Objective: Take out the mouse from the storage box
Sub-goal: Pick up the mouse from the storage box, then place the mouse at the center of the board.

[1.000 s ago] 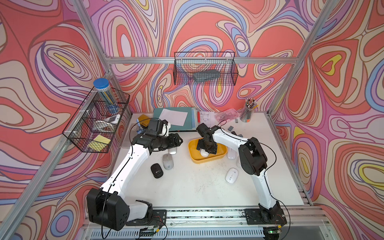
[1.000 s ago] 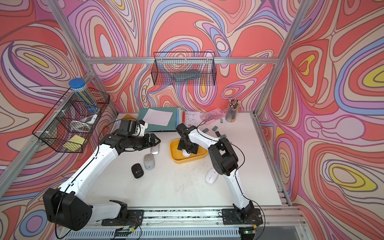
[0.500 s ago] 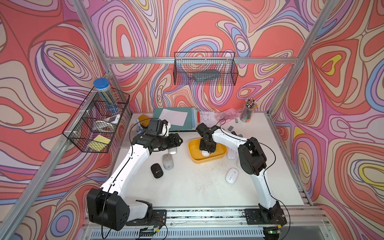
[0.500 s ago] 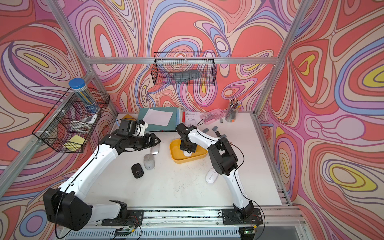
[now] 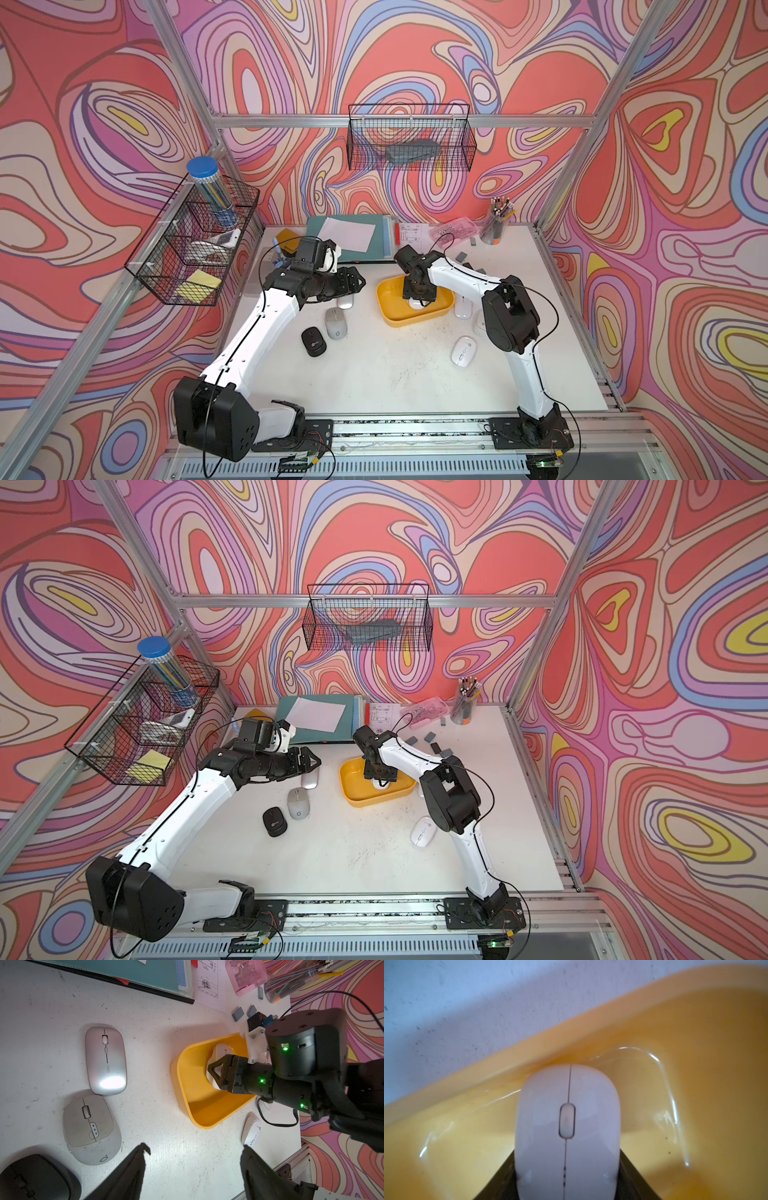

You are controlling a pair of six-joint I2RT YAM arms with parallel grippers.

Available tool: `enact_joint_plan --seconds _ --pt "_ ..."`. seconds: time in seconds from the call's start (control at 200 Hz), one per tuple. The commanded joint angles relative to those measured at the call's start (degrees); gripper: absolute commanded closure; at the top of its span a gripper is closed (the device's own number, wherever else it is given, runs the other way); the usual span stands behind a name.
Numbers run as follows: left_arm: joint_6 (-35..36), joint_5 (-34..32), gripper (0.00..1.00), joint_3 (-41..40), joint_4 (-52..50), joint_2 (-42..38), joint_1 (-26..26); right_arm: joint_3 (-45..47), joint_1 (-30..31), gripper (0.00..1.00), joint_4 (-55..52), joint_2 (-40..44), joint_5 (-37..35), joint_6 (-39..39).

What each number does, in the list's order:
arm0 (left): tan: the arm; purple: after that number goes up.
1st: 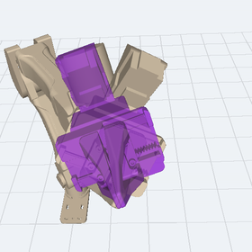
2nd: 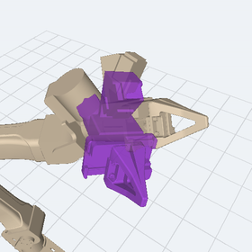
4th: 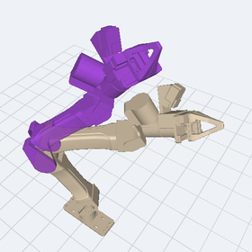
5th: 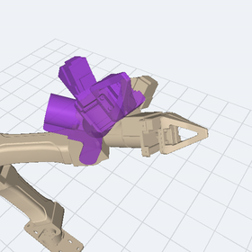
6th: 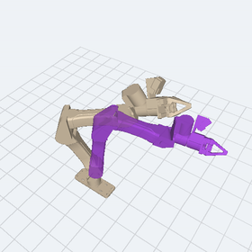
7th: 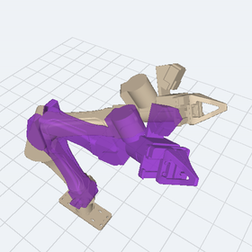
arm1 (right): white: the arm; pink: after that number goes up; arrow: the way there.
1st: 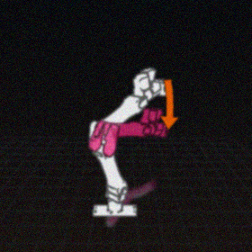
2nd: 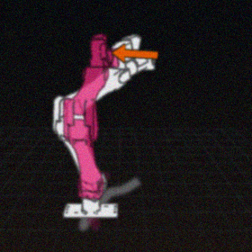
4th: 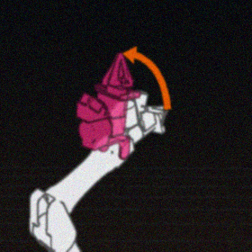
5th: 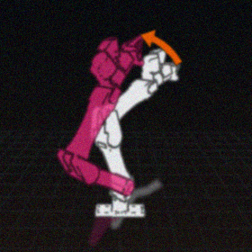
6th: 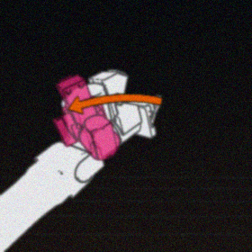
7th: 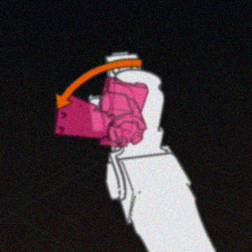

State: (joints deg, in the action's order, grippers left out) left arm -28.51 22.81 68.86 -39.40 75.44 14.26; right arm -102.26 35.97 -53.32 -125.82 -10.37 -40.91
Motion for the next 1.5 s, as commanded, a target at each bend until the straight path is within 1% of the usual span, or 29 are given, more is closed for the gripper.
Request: enact_joint_plan --seconds 0.0,0.27,0.376,0.456,0.566,0.711,0.846,0.971,1.142,1.392,1.497 --pt "0.12 0.15 0.24 -0.2 0.36 -1.08 0.06 0.09 -0.1 0.62 -0.47 4.82 -2.97 1.53" --pt "0.3 -0.37 0.24 -0.13 0.22 -1.18 0.06 -1.0 0.03 0.62 -2.74 9.4 -4.92 2.32" --pt "0.3 -0.56 0.24 -0.13 0.12 -1.26 0.06 0.23 0.63 0.62 -4.51 12.97 -4.97 1.56" --pt "0.35 -0.57 0.24 -0.12 0.11 -1.35 0.06 3.34 1.39 0.62 -5.5 16.35 -3.92 0.94" --pt "0.31 -0.02 0.24 -0.22 0.38 -1.28 0.06 10.59 3.53 0.62 -5.61 22.14 -3.67 0.5" --pt "0.3 0.2 0.25 -0.28 0.35 -0.78 0.06 20.64 9.29 0.62 -4.68 29.82 -0.49 -2.03" --pt "0.65 -1.48 0.25 -0.13 -0.22 -0.47 0.06 27.48 15.13 0.61 -4.2 33.18 0.9 -5.82" --pt "0.91 -2.34 0.24 -0.13 -0.45 -0.21 0.06 33.88 18.15 0.62 0.56 34.01 2.47 -8.94" --pt "1.18 -3.03 0.24 -0.04 -0.81 0.06 0.06 38.51 18.63 0.63 5.93 32.08 3.75 -9.4" --pt "1.36 -3.41 0.24 0.03 -0.99 0.42 0.06 38.53 18.61 0.63 9.33 26.37 5.33 -8.34" --pt "1.5 -3.22 0.24 0.13 -1.03 0.45 0.06 37.5 18.64 0.6 9.14 24.64 6.08 -7.59"
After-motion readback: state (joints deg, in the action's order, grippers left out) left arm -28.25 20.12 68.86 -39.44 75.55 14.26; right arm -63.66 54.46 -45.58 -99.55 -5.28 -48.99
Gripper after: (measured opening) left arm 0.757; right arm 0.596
